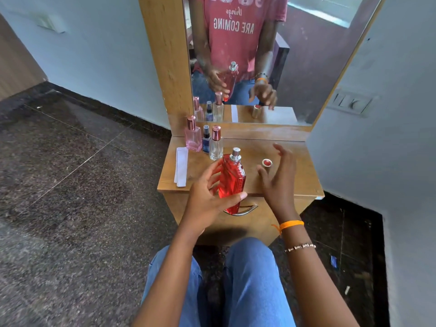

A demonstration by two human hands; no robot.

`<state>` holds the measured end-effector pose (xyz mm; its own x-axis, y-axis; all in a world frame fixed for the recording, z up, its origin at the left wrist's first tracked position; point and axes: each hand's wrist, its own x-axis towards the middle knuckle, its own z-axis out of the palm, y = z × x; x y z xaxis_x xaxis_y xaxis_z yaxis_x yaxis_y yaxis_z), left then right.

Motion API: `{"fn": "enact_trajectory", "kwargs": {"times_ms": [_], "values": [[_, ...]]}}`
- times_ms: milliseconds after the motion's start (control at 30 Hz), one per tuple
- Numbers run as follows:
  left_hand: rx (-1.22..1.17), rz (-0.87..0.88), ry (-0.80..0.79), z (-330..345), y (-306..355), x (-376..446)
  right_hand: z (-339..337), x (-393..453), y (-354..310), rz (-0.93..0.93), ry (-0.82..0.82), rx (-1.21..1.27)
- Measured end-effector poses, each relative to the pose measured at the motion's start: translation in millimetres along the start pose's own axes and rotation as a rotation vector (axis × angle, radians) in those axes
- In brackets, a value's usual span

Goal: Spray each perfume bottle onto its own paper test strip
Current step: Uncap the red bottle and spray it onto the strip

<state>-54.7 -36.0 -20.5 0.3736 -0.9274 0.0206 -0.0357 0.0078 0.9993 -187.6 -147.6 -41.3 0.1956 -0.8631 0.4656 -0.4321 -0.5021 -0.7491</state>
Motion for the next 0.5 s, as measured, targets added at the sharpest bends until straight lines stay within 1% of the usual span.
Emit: {"fn": "enact_trajectory", "kwargs": {"times_ms": [33, 67, 100, 167, 200, 267, 367, 500], "values": [[0.014, 0.007, -0.004, 0, 0, 2, -4, -3, -11, -0.007, 0.02, 0.068], [0.03, 0.014, -0.013, 1, 1, 3, -9, -7, -22, 0.007, -0.003, 0.18], [0.038, 0.022, -0.025, 1, 2, 5, -14, -11, -33, 0.033, -0.073, 0.311], [0.028, 0.042, -0.047, 3, 7, 7, -20, -19, -50, 0.076, -0.293, 0.559], [0.006, 0.05, -0.052, 5, 9, 8, -20, -22, -53, 0.09, -0.387, 0.653], [-0.021, 0.056, -0.04, 8, 13, 10, -16, -25, -53, 0.126, -0.498, 0.769], [0.033, 0.062, -0.013, 13, 20, 9, -10, -28, -54, 0.259, -0.543, 0.945], [0.211, 0.074, -0.003, 10, 24, 8, -12, -30, -53, 0.488, -0.485, 1.115]]}}
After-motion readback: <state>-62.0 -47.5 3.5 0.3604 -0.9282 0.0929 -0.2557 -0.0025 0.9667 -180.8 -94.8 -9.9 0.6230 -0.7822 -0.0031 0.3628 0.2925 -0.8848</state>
